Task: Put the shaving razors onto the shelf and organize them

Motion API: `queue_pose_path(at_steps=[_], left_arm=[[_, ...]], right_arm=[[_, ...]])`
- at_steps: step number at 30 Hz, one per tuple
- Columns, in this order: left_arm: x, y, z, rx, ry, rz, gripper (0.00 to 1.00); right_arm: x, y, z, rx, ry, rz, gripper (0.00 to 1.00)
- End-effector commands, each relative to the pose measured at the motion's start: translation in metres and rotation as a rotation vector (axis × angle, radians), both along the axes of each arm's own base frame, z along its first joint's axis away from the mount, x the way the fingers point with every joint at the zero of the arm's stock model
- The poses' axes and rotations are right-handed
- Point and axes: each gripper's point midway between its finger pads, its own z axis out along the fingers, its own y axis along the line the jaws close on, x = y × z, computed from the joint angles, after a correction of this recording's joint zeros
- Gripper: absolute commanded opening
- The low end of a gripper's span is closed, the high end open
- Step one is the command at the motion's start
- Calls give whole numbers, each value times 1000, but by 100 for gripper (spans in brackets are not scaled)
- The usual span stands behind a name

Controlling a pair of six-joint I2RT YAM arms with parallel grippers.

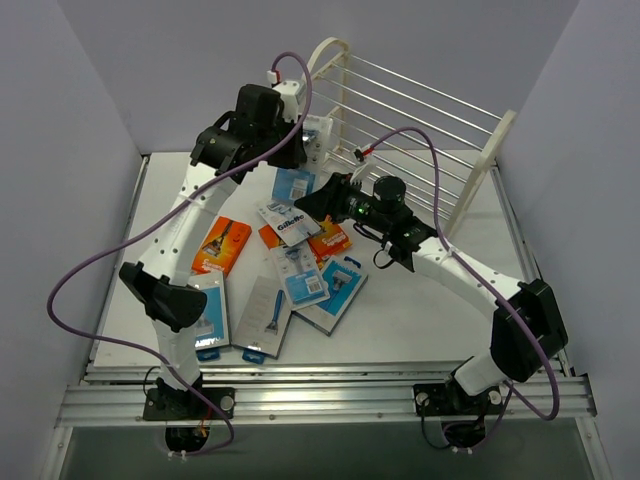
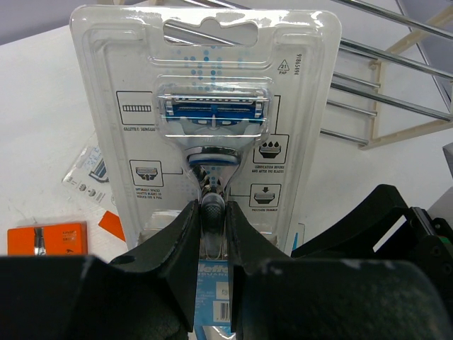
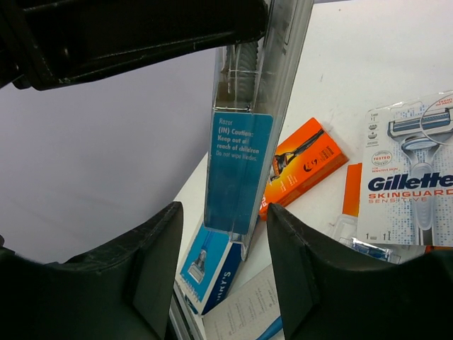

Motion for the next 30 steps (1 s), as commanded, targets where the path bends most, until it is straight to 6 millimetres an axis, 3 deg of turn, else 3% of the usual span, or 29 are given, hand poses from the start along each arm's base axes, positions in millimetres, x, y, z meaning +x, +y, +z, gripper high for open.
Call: queue_pose_path(at_steps=[1, 7, 23, 30], left_arm=[[-7, -7, 42, -108, -92, -21, 2], [-8, -9, 43, -112, -92, -28, 2], [-10, -11, 46, -132, -108, -41, 3], [-9, -8, 49, -141, -124, -20, 36]], right_arm=[[4, 5, 33, 63, -81, 2, 46], [5, 2, 34, 65, -84, -15, 42], [7, 2, 35, 79, -75, -27, 2], [8, 1, 42, 94, -76, -33, 0]])
